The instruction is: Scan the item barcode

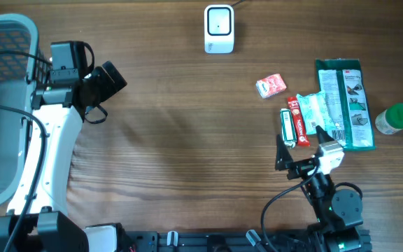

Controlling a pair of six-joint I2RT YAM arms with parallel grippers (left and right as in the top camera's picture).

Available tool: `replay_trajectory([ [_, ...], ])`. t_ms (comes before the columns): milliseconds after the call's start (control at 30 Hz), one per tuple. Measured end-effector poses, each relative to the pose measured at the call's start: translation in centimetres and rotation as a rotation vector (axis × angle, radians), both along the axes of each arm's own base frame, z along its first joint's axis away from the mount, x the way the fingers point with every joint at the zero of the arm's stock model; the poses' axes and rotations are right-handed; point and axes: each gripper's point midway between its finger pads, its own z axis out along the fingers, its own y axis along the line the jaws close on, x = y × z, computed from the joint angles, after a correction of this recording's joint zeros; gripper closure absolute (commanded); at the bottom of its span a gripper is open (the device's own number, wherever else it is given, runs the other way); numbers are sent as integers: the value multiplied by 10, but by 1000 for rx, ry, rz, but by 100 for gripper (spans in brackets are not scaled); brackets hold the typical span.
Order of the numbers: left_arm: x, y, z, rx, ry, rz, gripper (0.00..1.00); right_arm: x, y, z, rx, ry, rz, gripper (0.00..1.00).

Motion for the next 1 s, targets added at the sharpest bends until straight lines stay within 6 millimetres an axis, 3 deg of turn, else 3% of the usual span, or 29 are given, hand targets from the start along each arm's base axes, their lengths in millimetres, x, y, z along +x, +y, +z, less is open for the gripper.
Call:
replay_trajectory([
  [1000, 0, 0, 0, 0, 0, 0, 0, -1, 4, 0, -64, -17, 23, 0],
])
